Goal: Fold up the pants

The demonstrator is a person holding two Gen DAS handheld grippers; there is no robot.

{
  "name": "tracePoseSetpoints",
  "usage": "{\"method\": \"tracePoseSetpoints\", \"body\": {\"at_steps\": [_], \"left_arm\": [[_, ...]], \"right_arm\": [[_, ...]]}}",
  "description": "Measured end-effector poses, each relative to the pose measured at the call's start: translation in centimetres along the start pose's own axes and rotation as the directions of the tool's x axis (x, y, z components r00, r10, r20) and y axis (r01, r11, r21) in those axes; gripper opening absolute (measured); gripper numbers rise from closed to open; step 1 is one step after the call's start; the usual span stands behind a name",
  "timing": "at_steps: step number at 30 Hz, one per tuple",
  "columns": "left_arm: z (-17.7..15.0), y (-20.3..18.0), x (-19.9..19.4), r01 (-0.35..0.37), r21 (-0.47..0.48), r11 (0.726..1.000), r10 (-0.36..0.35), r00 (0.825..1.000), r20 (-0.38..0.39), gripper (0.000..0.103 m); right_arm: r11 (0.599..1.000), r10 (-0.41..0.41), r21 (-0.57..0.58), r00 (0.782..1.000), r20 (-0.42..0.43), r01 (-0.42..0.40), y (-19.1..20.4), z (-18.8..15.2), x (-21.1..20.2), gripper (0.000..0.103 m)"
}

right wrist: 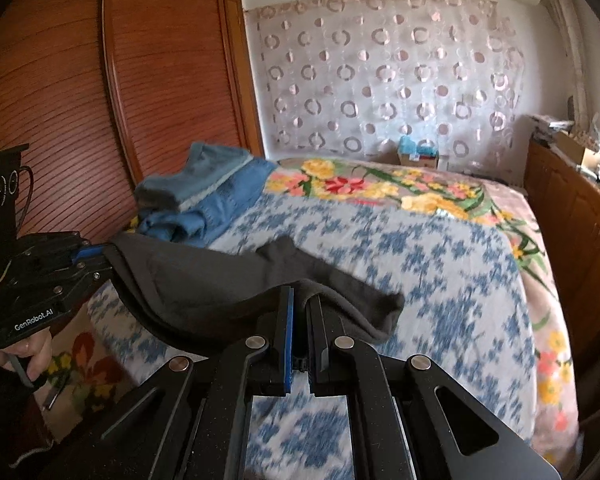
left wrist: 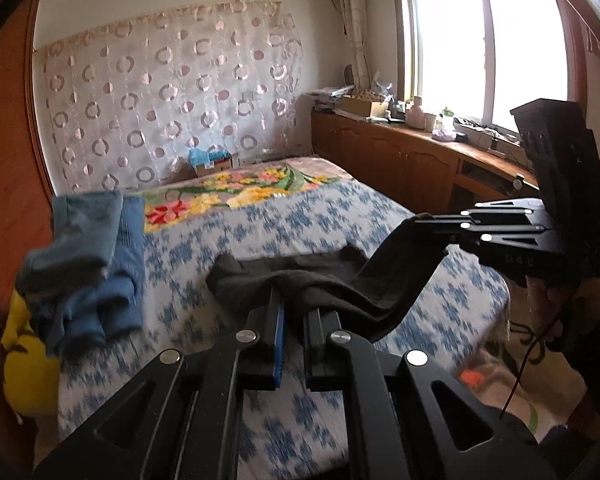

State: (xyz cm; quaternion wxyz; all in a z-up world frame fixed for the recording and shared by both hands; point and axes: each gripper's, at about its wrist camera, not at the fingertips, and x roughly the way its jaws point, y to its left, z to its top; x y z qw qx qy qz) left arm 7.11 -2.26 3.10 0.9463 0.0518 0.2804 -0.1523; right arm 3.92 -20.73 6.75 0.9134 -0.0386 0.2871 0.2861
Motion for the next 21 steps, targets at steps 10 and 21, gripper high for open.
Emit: {"method": "tracePoseSetpoints", "body": {"at_steps": [10, 21], "left_arm": [[-4.1, -0.3, -0.2, 0.011, -0.053, 0.999, -0.013, 0.999, -0.051, 0.008], [-7.0, -1.4, -0.1, 0.03, -0.057, 0.998, -0.036, 0.994, -0.1, 0.008]], "right_arm": [[0.999, 0.015, 0.052, 0.999, -0.05, -0.012, 0.1, -2.9, -1.2, 0.005], [0.996, 0.022, 0.088, 0.996, -0.084, -0.015, 0.3, -4.4, -1.6, 0.005]]}}
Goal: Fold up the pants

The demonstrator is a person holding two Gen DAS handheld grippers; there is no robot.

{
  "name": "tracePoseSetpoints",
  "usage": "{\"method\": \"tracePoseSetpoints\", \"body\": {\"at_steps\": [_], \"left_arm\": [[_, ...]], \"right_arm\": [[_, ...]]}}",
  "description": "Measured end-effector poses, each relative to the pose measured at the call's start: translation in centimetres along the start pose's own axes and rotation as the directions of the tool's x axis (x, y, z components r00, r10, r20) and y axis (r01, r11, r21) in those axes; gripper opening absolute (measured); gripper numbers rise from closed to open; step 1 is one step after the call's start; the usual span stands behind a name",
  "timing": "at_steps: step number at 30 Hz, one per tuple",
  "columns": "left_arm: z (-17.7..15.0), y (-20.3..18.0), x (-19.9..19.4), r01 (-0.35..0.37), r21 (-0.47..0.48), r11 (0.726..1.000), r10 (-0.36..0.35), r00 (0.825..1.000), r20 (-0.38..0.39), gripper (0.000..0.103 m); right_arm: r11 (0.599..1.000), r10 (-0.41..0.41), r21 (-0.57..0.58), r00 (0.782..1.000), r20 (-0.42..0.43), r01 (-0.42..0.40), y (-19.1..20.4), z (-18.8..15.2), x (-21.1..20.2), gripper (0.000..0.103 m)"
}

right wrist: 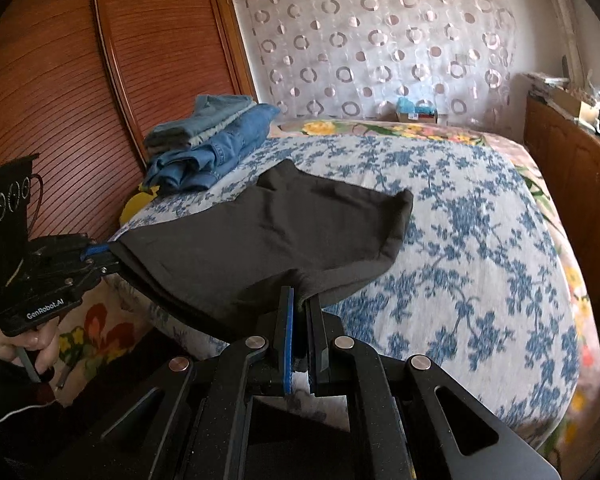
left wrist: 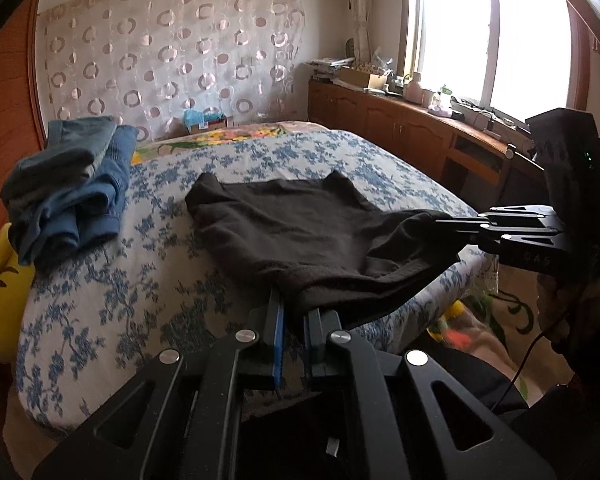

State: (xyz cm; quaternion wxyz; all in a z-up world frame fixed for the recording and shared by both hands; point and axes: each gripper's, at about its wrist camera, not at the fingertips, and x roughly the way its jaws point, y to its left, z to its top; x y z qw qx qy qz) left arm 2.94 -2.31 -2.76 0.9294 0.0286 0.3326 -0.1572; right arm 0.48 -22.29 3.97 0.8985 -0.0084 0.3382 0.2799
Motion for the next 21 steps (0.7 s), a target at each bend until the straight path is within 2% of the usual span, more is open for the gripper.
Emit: {"method": "tracePoseSetpoints", "body": {"at_steps": [6, 15, 21], "left_arm": [[-0.7, -0.5, 0.0, 0.01, 0.004, 1.0, -0.01, 1.0, -0.016, 0.008], [-0.3, -1.1, -1.0, 0.03, 0.013, 0.999, -0.03, 1.0, -0.001, 0.008], [0.2, -2.0, -2.8, 0.053, 0.029, 0.998, -0.053, 0.998, 0.026, 0.008]], "right_arm": [[1.0, 0.006, 0.01, 1.0, -0.006, -0.006, -0.2, -0.5, -0.1, 0.005], [1.0, 0.014, 0.014, 1.0, 0.008, -0.015, -0.1, -1.2, 0.0, 0.005], [1.0, 0.028, 0.006, 0.999, 0.029, -0.028, 0.0, -1.9, -1.5, 0.005]]}}
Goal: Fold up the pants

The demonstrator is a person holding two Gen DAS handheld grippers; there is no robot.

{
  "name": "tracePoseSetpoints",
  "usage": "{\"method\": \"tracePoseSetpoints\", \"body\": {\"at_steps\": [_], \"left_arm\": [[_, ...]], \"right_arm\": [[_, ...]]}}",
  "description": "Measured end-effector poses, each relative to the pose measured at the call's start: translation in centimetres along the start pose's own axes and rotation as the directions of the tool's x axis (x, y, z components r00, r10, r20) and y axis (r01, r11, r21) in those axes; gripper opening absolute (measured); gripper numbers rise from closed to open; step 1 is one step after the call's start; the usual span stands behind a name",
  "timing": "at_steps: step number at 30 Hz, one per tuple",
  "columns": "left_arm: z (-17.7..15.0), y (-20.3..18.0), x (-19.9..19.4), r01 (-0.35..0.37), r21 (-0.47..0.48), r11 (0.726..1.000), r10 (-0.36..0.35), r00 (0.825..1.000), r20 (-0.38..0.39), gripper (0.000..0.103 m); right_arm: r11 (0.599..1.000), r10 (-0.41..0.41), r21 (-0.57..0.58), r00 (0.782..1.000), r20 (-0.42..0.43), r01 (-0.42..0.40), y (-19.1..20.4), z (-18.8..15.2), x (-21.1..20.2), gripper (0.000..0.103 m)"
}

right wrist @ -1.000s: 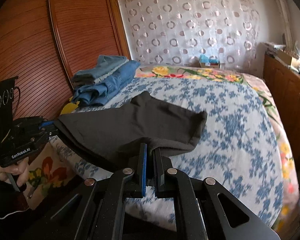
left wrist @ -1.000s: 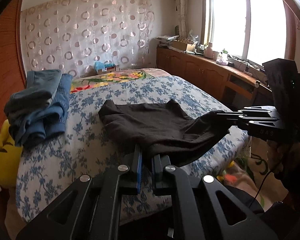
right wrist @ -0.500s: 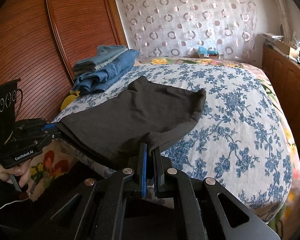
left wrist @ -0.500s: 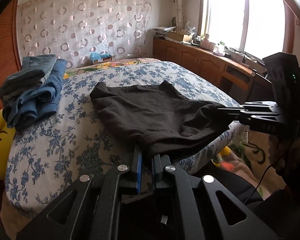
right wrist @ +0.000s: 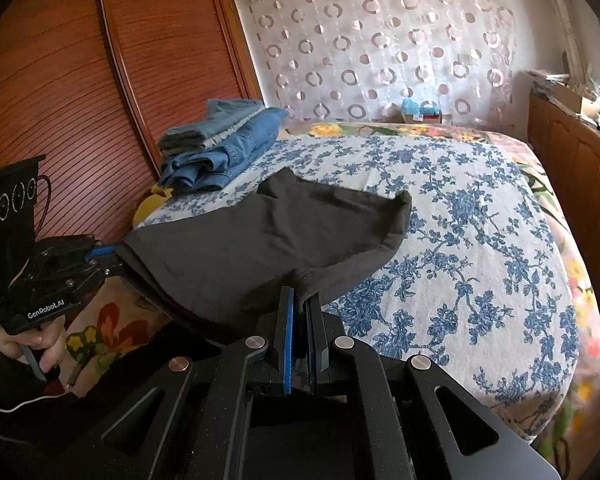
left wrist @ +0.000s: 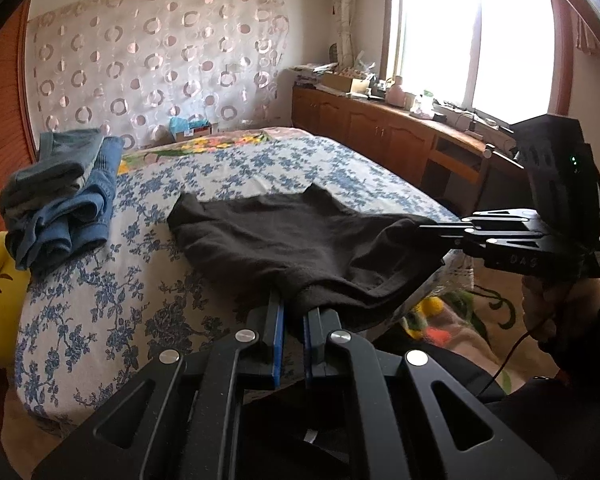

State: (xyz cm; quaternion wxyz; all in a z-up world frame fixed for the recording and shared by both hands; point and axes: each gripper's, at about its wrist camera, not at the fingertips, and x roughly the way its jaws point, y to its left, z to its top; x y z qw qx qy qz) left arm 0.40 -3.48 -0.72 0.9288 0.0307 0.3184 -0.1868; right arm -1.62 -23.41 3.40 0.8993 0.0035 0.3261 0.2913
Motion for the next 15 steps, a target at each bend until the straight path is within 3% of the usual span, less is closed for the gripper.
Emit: {"method": "tracePoseSetpoints", "body": {"at_steps": [7, 15], "left_arm": [[0.5, -0.5, -0.4, 0.013, 0.015, 1.0, -0.014, 1.0, 0.021, 0.008], [2.1, 0.7, 1.4, 0.0, -0.01, 1.0, 0.0, 1.0, 0.02, 0.008]], "right_arm": [[1.0, -0.011, -0.009, 1.0, 0.03, 0.011, -0.1, -0.1, -1.6, 0.005], [0.999, -0.032, 0.009, 0.999, 0.032, 0.032, -1.3, 1.2, 0.3, 0.005]]}}
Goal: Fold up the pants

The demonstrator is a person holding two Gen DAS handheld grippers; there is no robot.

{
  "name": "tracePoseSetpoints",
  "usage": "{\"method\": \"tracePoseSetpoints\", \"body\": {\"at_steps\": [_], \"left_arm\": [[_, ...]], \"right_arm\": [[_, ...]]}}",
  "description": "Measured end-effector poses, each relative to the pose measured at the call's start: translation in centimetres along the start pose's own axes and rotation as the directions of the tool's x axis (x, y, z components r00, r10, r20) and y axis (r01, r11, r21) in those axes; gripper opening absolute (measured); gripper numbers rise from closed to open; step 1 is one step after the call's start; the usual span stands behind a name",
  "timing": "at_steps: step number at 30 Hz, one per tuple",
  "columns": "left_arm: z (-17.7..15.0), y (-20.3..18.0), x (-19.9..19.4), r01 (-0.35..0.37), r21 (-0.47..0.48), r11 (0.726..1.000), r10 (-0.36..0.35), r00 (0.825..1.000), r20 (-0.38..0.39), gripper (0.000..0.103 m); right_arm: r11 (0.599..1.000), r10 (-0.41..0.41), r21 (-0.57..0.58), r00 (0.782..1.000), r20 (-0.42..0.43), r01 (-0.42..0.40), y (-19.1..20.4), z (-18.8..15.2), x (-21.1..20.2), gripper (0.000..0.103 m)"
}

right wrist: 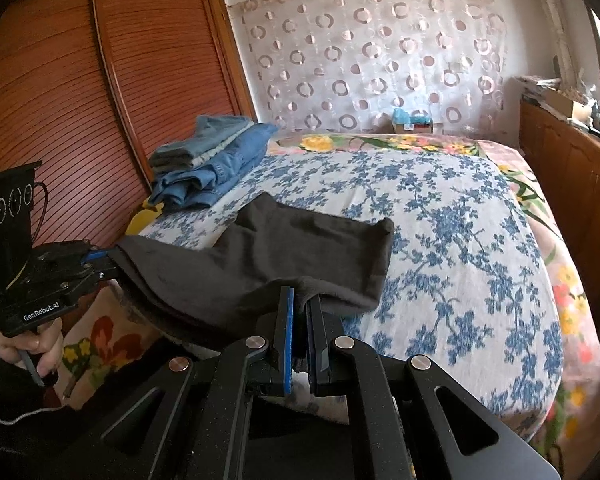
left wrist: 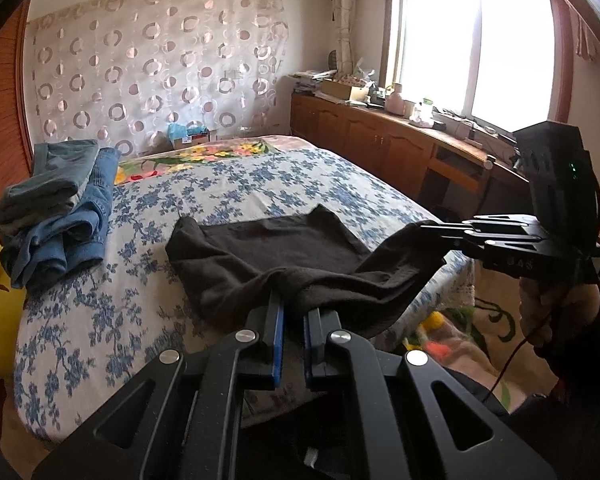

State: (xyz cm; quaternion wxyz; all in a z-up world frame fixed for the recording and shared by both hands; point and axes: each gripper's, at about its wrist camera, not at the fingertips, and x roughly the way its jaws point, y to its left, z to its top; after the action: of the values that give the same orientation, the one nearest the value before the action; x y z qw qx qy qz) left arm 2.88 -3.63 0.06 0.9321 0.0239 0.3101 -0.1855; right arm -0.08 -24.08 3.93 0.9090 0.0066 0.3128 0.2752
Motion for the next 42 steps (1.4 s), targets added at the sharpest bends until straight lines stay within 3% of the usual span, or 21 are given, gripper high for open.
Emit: {"method": "tracePoseSetpoints", "body": {"at_steps": [14, 27, 31, 35, 37, 42], "left_arm": [[4.2, 3.3, 3.9, -0.064, -0.017, 0.998, 0.064, 0.998, 0.007, 0.008], [4.9, 4.3, 6.0, -0.072, -0.027, 0.997, 0.071, 0.997, -0.019, 0.008], [4.6, 4.3, 5.7, -0.059, -0.033, 0.998, 0.058, 0.998, -0.021, 0.015], [5.0, 4.1, 4.7, -0.049, -0.031, 0.998, 0.049, 0.999, 0.015, 0.042], [5.3, 4.1, 4.0, -0.033, -0.038, 0.999, 0.035, 0.999, 0.041, 0.047], [4.6, 4.6, 3.1, -0.047, -0.049, 0.998, 0.049, 0.997, 0.054, 0.047]], "right_arm": [[0.999, -0.041, -0.015, 0.999, 0.031, 0.042, -0.7, 4.5, 5.3, 0.005], [0.998, -0.058, 0.0, 0.998, -0.006, 0.058, -1.9, 5.7, 8.8, 0.005], [0.998, -0.055, 0.0, 0.998, -0.007, 0.055, -1.9, 5.6, 9.1, 0.005], [0.997, -0.078, -0.003, 0.997, 0.016, 0.078, -2.0, 6.1, 8.8, 0.01], [0.996, -0.084, -0.007, 0.996, 0.017, 0.084, -1.9, 6.2, 8.8, 0.015], [0.995, -0.098, 0.006, 0.993, 0.061, 0.098, -2.2, 5.8, 7.4, 0.041]]}}
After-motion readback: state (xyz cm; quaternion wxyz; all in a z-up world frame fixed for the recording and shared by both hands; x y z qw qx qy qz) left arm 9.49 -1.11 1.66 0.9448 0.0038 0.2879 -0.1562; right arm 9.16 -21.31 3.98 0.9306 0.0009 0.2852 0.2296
